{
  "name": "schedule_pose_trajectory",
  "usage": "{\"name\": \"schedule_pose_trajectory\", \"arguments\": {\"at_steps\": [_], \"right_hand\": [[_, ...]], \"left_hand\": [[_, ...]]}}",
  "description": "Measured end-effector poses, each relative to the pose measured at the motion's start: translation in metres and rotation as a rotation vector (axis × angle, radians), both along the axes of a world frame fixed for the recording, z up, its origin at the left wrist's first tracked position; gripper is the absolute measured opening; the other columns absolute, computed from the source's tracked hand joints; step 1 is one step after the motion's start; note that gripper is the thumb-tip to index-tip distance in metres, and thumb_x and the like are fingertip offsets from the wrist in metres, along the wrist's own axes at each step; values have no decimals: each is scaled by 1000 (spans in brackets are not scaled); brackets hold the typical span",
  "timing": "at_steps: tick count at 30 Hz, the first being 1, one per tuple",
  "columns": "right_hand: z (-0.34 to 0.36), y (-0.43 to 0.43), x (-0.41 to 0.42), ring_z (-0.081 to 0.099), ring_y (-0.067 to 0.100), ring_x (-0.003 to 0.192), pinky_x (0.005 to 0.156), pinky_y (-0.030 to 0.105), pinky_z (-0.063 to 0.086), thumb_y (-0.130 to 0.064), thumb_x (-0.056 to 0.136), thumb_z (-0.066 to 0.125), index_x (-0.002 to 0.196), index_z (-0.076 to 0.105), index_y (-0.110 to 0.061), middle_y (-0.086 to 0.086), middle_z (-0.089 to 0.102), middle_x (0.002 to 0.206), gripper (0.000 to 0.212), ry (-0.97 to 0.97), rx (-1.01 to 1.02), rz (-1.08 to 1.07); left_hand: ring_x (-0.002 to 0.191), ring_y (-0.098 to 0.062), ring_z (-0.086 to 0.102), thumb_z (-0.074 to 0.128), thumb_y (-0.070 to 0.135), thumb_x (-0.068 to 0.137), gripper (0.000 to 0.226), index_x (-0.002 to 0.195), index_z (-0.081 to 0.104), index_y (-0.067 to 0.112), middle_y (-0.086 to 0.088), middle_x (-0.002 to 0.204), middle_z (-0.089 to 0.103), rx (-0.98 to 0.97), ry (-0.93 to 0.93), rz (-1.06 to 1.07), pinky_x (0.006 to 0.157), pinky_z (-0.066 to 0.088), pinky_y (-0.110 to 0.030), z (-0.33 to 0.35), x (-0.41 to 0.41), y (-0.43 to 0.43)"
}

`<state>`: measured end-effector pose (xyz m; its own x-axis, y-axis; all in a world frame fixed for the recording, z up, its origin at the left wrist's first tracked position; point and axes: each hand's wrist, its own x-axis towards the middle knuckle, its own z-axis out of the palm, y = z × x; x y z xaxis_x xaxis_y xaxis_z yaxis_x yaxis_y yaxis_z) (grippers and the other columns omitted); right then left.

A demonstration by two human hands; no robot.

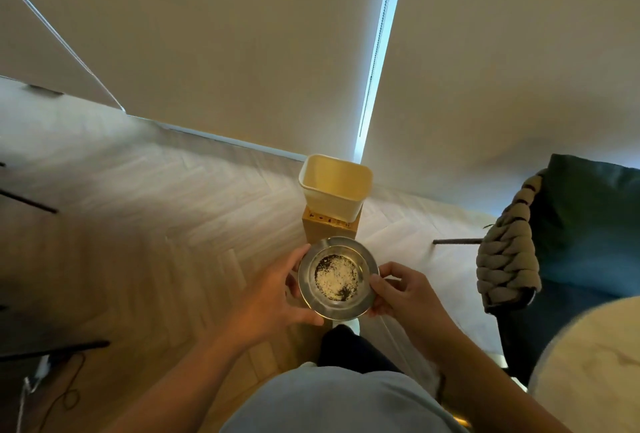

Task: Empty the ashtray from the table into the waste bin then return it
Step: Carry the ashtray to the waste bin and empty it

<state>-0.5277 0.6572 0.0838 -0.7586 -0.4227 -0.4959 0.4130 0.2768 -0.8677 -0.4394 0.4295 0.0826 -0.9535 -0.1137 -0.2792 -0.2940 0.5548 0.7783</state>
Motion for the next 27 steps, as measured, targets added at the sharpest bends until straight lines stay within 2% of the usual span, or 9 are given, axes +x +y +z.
{"name": "schedule_pose_trajectory", "arguments": {"at_steps": [3, 6, 11, 14, 17, 21, 27], "right_hand": [[-2, 0, -2, 70, 24, 65, 68, 36, 63, -12, 96, 58, 93, 65, -2, 14, 75, 79, 13, -16, -1, -7], [-2, 1, -14, 72, 25, 65, 69, 38, 63, -13, 95, 60, 95, 66, -1, 15, 75, 79, 13, 8, 19, -4], [-4, 1, -50, 71, 29, 68, 71, 40, 63, -16, 95, 60, 93, 68, -5, 15, 75, 78, 13, 31, 15, 4], [-7, -6, -65, 72, 34, 72, 71, 40, 63, -15, 95, 60, 94, 68, -6, 15, 75, 80, 12, 13, 8, -11], [-10, -20, -74, 73, 31, 73, 69, 37, 63, -16, 95, 61, 94, 69, -8, 14, 76, 81, 11, 9, 13, -36], [-14, -41, -81, 71, 29, 71, 73, 41, 62, -17, 95, 61, 94, 68, -8, 16, 75, 82, 11, -7, 28, -87], [-23, -88, -80, 71, 35, 73, 72, 41, 62, -20, 94, 60, 94, 67, -9, 15, 75, 80, 13, -62, 45, -219]], "left_hand": [[83, 4, 56, 93, 43, 50, 102, 136, 37, 52, 29, 98, 58, -10, 22, -15, 61, 48, -13, 1, 1, 4], [90, 10, 55, 92, 43, 53, 91, 121, 35, 65, 45, 103, 51, -18, 46, -5, 62, 47, -8, 8, -11, 8], [94, 13, 53, 90, 48, 54, 92, 116, 28, 77, 49, 106, 47, -25, 45, -7, 58, 49, -8, 14, -49, 5], [94, 14, 53, 91, 45, 53, 94, 114, 28, 79, 50, 105, 48, -18, 59, -10, 58, 47, -5, 10, -67, -3], [93, 13, 54, 93, 40, 52, 99, 113, 27, 81, 50, 102, 49, 4, 55, -21, 57, 46, -2, 1, -82, -19], [91, 10, 56, 92, 43, 50, 98, 117, 29, 78, 45, 104, 52, 34, 59, -76, 58, 47, -3, -8, -101, -44], [86, 3, 59, 90, 50, 47, 100, 129, 34, 65, 35, 105, 56, 50, 20, -188, 62, 54, -13, -25, -128, -99]]}}
